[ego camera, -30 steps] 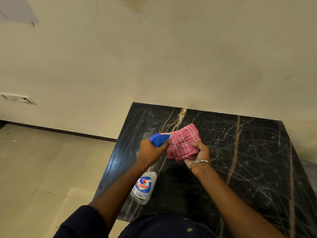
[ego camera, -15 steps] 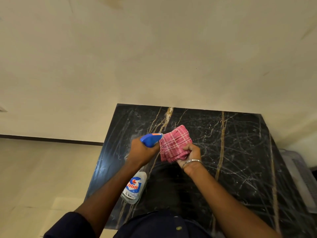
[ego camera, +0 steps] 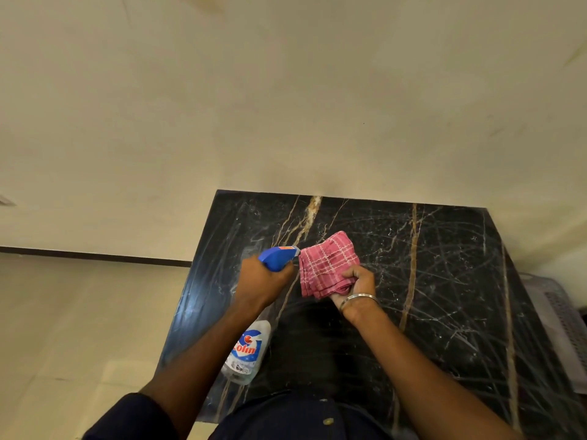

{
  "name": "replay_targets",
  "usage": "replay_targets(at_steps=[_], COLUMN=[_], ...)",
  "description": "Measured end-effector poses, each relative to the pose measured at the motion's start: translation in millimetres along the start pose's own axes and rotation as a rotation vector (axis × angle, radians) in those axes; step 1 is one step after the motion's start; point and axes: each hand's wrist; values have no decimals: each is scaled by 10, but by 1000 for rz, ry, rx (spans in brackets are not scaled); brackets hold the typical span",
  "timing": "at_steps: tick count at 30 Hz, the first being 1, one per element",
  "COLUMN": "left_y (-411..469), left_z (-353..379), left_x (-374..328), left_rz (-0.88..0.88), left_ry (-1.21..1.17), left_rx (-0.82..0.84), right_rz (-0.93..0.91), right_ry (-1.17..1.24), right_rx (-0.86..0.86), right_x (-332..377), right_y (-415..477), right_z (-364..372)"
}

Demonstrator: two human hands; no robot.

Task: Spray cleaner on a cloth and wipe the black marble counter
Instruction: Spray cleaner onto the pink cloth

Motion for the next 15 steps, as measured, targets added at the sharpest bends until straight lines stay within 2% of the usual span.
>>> replay_targets(at_steps=[10,15], left_y=[-5,78], left_z=[-21,-59], left_x=[35,76], left_rz=[41,-5], left_ry=[-29,-13], left_rx=[15,1], right_rz=[11,5], right_ry=[20,30], right_rx=[4,2], right_x=[-28,-35], right_y=[77,157], right_z=[34,84])
Point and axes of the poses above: each hand's wrist, its own y-axis towards the middle knuckle, its own z-axis out of the palm, x = y × z, and after that the axes turned 4 degrees about y, right-handed
